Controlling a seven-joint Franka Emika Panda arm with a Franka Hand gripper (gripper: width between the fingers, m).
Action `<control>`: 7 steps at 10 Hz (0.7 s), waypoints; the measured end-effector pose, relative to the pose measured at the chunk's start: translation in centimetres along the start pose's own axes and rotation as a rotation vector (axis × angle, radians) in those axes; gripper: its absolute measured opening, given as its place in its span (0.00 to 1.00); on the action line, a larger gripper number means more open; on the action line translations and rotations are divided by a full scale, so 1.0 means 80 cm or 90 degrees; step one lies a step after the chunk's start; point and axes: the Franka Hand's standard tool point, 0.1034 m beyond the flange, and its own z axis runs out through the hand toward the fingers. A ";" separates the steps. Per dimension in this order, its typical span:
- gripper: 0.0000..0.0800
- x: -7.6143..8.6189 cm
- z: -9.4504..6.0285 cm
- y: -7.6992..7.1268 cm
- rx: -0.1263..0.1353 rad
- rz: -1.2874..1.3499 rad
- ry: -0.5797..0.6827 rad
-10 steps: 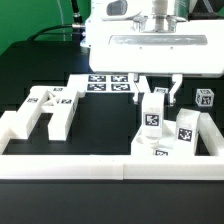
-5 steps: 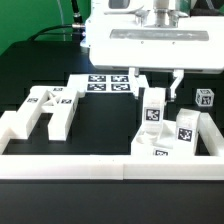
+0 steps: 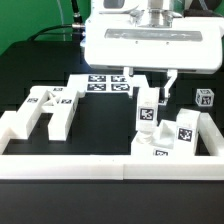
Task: Assemble chair
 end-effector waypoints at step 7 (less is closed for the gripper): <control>0.37 -0.018 0.000 0.006 -0.008 -0.040 0.015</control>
Offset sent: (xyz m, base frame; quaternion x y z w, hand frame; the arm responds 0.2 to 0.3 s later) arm -0.0153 -0.0029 -0.0114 0.0028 0.0430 -0.0318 0.9986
